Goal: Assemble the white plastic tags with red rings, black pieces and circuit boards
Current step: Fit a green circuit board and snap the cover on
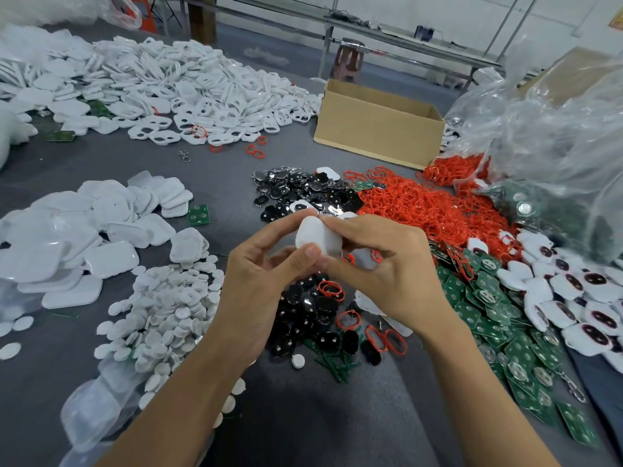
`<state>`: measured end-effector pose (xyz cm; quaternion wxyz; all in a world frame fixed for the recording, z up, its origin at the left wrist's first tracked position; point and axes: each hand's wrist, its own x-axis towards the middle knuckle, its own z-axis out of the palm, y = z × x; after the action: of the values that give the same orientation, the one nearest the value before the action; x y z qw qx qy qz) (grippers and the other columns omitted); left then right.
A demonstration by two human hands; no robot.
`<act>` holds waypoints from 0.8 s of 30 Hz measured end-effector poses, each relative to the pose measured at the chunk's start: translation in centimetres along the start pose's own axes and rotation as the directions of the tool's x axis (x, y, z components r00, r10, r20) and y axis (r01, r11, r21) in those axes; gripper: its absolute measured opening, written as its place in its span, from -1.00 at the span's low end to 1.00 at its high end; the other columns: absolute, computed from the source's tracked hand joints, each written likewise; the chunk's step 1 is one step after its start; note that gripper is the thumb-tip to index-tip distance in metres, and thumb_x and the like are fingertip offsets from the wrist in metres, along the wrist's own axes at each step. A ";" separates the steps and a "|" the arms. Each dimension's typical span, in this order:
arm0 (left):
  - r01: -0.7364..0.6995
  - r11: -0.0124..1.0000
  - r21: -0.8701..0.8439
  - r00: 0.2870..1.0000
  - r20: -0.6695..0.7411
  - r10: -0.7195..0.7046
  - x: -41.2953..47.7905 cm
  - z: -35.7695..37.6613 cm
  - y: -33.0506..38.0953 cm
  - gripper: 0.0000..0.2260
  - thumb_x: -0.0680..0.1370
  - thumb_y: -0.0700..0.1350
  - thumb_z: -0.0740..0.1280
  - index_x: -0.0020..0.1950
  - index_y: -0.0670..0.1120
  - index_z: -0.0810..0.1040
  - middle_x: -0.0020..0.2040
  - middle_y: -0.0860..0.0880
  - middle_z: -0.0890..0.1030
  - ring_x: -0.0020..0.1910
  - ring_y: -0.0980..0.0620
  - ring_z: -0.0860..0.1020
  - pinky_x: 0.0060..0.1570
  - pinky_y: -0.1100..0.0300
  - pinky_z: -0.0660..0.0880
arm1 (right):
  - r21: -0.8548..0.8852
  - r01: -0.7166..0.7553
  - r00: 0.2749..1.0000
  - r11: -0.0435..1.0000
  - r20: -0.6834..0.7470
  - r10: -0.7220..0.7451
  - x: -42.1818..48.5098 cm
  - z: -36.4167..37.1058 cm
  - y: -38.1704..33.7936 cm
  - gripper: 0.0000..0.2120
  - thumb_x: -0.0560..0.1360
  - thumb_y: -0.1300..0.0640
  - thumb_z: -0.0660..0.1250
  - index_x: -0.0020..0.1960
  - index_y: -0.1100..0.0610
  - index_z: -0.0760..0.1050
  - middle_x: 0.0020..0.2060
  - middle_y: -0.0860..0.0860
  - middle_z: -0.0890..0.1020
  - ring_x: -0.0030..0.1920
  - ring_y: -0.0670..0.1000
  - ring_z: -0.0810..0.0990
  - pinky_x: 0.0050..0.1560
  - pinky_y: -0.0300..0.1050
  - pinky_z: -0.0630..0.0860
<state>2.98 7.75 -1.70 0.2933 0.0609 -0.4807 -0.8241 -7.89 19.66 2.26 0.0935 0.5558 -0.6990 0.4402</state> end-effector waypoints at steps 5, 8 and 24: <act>-0.047 0.999 0.010 0.997 -0.069 0.048 0.0 0.2 -0.4 -0.71 0.31 -0.06 0.51 0.02 0.04 0.72 -0.01 -0.10 0.72 -0.01 -0.08 0.69 -0.03 0.10 0.62 | 0.147 -0.126 0.990 0.981 -0.042 0.133 0.1 0.4 -0.2 -0.67 0.36 0.27 0.51 0.05 -0.03 0.61 -0.10 -0.15 0.66 -0.10 -0.11 0.63 -0.05 -0.20 0.56; -0.076 0.997 0.019 0.993 -0.087 0.078 0.0 0.3 -0.3 -0.74 0.34 -0.11 0.50 0.01 0.04 0.72 -0.01 -0.10 0.72 0.00 -0.10 0.69 -0.06 0.11 0.63 | 0.268 -0.243 0.967 0.932 -0.012 0.256 0.1 0.5 -0.3 -0.64 0.35 0.32 0.51 0.03 -0.05 0.61 -0.13 -0.05 0.68 -0.16 -0.04 0.62 -0.08 -0.18 0.55; -0.345 0.824 0.449 0.900 -0.091 0.427 -0.6 0.6 -0.4 -0.84 0.44 -0.17 0.48 0.02 -0.05 0.66 -0.12 -0.04 0.71 -0.14 0.05 0.70 -0.11 0.30 0.58 | 0.135 -0.103 0.993 0.986 -0.039 0.109 -0.3 1.2 -0.9 -0.89 0.54 0.24 0.32 0.03 0.21 0.59 -0.18 -0.01 0.67 -0.18 -0.02 0.64 -0.17 -0.09 0.55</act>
<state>3.11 8.69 -1.81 0.4782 0.1011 -0.6198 -0.6140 -6.60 19.05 1.78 0.0491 0.5125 -0.6944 0.5027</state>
